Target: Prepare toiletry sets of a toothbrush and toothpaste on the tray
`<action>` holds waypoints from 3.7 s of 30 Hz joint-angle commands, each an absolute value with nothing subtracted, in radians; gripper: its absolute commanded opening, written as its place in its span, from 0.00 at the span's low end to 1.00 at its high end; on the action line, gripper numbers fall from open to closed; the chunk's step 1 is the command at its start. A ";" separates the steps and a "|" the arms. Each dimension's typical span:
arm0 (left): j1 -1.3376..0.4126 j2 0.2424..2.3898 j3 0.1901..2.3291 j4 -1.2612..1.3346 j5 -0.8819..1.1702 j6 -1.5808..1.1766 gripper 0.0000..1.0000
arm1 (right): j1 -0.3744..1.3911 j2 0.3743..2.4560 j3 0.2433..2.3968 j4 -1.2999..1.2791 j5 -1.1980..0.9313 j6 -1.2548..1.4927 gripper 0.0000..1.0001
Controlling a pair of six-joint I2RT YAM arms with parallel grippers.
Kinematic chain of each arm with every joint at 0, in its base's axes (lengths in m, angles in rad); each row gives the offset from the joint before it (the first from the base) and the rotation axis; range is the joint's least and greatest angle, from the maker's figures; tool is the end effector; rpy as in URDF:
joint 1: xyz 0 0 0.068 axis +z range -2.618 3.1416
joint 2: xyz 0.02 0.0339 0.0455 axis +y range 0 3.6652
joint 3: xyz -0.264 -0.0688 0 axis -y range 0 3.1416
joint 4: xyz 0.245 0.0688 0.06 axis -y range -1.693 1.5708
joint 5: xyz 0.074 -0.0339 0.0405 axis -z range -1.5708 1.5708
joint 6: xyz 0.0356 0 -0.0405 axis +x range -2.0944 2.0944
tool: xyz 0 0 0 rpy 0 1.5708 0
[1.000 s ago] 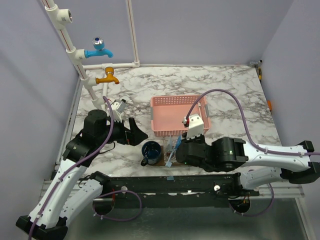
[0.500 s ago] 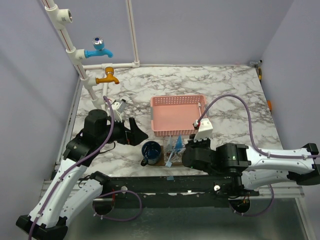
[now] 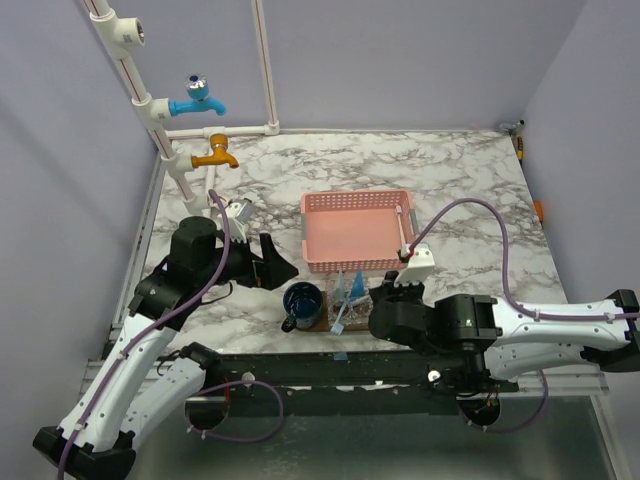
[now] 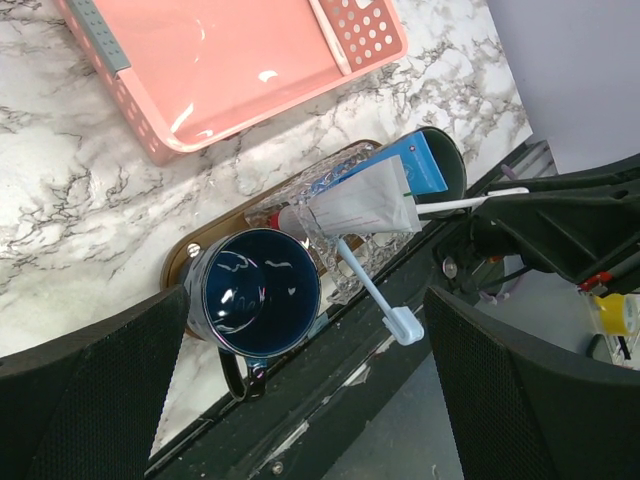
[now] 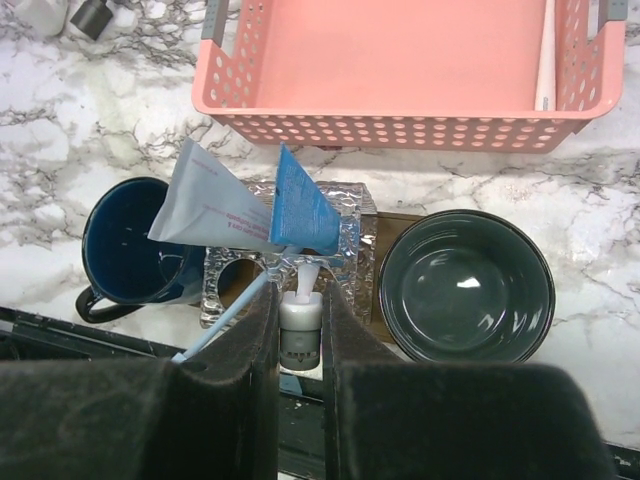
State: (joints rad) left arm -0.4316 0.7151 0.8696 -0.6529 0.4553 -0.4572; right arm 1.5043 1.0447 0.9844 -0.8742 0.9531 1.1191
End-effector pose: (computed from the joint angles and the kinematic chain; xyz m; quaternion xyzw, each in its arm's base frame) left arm 0.1266 -0.0755 0.3329 0.1046 0.8389 -0.3891 0.3659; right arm 0.0417 0.1895 0.3108 -0.0207 0.8559 0.1570 0.4924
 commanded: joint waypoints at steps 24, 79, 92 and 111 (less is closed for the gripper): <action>-0.425 0.712 0.851 -0.635 0.486 -0.466 0.99 | 1.511 1.039 0.884 -0.766 1.067 1.201 0.18; -0.425 0.719 0.848 -0.629 0.516 -0.470 0.99 | 1.511 0.981 0.944 -0.841 1.084 1.121 0.40; -0.425 0.703 0.939 -0.706 0.420 -0.433 0.99 | 1.476 1.042 1.076 -0.810 1.139 0.807 0.51; -0.425 0.707 1.011 -0.732 0.198 -0.374 0.99 | 0.733 1.090 1.113 -0.478 0.575 0.396 0.52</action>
State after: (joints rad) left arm -0.4313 0.7116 0.9833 -0.7292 0.2966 -0.4019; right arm 0.8619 1.0687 1.0782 -0.5400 0.7490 0.4622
